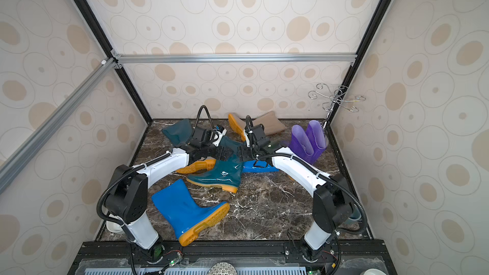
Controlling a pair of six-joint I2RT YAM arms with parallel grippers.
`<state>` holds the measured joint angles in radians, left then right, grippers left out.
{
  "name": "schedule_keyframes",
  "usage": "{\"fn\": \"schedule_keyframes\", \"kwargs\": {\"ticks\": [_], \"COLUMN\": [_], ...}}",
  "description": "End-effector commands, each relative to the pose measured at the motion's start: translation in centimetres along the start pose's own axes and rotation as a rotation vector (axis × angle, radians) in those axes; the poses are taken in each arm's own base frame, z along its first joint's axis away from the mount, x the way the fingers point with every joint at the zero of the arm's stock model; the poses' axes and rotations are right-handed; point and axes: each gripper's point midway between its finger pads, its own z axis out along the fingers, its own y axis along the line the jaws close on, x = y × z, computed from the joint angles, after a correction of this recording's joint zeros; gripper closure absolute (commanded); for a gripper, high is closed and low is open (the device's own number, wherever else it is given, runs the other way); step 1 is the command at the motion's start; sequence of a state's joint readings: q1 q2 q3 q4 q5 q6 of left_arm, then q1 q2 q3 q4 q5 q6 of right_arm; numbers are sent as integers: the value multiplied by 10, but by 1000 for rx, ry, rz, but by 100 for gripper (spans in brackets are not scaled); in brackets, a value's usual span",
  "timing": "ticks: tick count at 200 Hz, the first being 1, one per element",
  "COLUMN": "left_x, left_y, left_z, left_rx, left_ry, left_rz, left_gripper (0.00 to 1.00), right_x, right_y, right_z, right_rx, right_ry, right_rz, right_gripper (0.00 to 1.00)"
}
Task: Match and arrange rain boots in pairs
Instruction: Pick up the rain boot at the center of the board.
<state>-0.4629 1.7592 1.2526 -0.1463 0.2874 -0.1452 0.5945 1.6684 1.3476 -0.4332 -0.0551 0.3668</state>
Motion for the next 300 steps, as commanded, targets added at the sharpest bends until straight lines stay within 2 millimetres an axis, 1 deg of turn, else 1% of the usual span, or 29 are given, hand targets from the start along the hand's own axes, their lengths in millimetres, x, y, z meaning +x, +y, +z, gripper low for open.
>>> {"fn": "schedule_keyframes", "kwargs": {"ticks": [1,18,24,32,40,48,60,70,85,106,119,126,154,174,178,187,198,209,228,234,241,257,261,264,272,276,284,292,300], "left_x": [-9,-2,0,2,4,5,6,5,6,3,2,0,-9,-19,-21,-23,-26,-29,-33,-35,-38,-46,-49,-51,-57,-60,-68,-76,-84], "left_y": [10,11,10,10,7,5,3,2,-1,-5,-9,-12,-22,-33,-35,-38,-41,-43,-42,-41,-40,-37,-36,-36,-28,-27,-22,-18,-16], "left_z": [-1,1,5,9,14,17,19,18,15,9,5,2,-12,-24,-26,-29,-33,-36,-40,-41,-44,-52,-54,-55,-59,-61,-66,-72,-78], "left_rx": [-36,-25,-11,5,24,46,57,62,80,96,112,128,164,219,228,242,255,260,250,241,227,196,185,181,130,116,79,48,21], "left_ry": [-34,-35,-30,-23,-14,-9,-2,-5,-11,-23,-28,-37,-80,-119,-127,-139,-149,-160,-163,-164,-169,-188,-195,-198,-208,-212,-230,-249,-271], "left_rz": [-7,-14,-15,-19,-22,-23,-25,-19,-12,1,7,16,37,51,54,55,54,54,57,60,61,70,73,73,73,79,83,86,97], "left_gripper": [8,8,10,15,23,34,54,67,82,100,100,100,100,100,100,100,100,100,100,100,100,89,84,75,46,37,27,21,17], "right_x": [5,12,14,14,15,15,17,19,23,28,27,24,28,31,32,32,33,33,27,22,17,2,0,-3,-11,-15,-23,-32,-39], "right_y": [9,8,9,9,9,8,7,4,-2,-11,-9,-5,2,13,15,20,25,28,35,37,38,44,43,42,40,38,37,37,36], "right_z": [21,37,42,49,54,58,63,64,65,67,70,73,91,96,96,94,92,91,78,71,61,33,26,20,4,-4,-21,-39,-56], "right_rx": [-54,-58,-64,-68,-71,-69,-62,-50,-28,-10,-41,-80,-149,-247,-266,-308,-346,-374,-419,-423,-420,-406,-389,-374,-344,-324,-297,-283,-266], "right_ry": [11,44,51,56,58,61,69,71,65,50,29,10,17,-17,-25,-44,-62,-72,-97,-109,-121,-164,-170,-177,-193,-203,-226,-256,-286], "right_rz": [81,100,104,114,114,117,122,130,142,164,169,168,179,187,186,176,171,168,166,165,163,132,127,128,124,121,111,104,100], "right_gripper": [25,25,25,25,25,25,25,25,24,23,23,23,24,30,33,45,57,72,96,100,100,100,100,100,100,100,100,100,100]}}
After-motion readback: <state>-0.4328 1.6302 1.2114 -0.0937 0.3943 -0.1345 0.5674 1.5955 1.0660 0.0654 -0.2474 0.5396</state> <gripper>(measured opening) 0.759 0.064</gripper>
